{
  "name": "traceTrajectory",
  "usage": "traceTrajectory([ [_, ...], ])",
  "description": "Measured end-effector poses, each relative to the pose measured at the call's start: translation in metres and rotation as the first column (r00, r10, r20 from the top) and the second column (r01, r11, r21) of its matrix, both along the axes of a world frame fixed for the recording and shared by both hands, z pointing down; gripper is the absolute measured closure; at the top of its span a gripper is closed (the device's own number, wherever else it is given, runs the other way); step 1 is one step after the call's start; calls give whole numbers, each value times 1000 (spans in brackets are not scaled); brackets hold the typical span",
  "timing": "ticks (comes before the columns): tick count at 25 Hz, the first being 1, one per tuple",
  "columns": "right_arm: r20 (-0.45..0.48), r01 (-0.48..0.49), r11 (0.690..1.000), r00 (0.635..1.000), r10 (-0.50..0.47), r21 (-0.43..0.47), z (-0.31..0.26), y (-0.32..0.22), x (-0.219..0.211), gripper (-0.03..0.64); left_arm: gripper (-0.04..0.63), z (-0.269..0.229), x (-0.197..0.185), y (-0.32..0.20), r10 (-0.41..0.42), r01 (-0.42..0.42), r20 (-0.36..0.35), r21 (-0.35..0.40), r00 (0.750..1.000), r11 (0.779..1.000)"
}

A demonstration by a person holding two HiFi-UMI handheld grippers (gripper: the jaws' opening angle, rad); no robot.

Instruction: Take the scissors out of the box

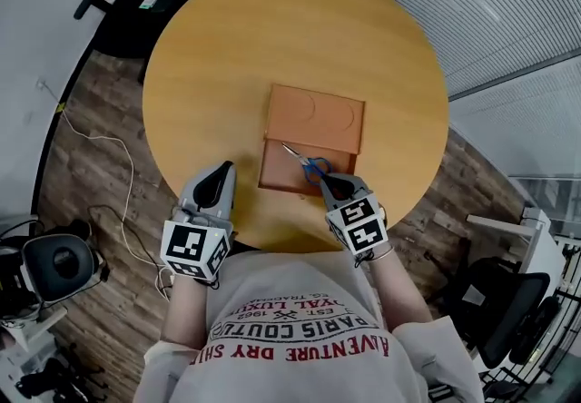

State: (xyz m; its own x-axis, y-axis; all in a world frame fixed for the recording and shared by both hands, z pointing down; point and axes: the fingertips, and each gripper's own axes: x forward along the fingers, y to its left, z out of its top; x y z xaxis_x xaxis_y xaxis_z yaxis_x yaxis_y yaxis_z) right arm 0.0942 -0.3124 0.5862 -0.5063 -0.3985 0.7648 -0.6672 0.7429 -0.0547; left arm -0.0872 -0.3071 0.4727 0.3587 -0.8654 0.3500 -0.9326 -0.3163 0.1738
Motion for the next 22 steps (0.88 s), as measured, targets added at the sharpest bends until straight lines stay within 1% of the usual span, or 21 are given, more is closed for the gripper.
traceTrajectory([
  [2,-32,36,998,999,-37,-42,16,-3,0,607,584,6,5,-4,-1,1,6,-15,1000,1000],
  [4,-63,74,994,995,-79,-83,32,-6,0,530,584,12,10,-7,-1,1,15,-27,1000,1000],
  [5,-82,94,991,991,-102,-96,40,-8,1,522,583,14,12,-8,-2,2,18,-33,1000,999],
  [10,-192,167,975,962,-194,-150,66,-17,-1,509,584,31,10,-14,-15,16,15,-68,1000,998],
  [14,-272,193,962,932,-242,-195,85,-20,0,485,583,42,7,-11,-36,35,-7,-99,999,994],
  [18,-368,211,952,886,-282,-222,99,-23,2,489,583,49,5,-8,-52,49,-26,-114,998,992],
  [22,-406,237,934,851,-332,-268,107,-21,0,506,583,50,0,-8,-72,68,-32,-113,997,991],
])
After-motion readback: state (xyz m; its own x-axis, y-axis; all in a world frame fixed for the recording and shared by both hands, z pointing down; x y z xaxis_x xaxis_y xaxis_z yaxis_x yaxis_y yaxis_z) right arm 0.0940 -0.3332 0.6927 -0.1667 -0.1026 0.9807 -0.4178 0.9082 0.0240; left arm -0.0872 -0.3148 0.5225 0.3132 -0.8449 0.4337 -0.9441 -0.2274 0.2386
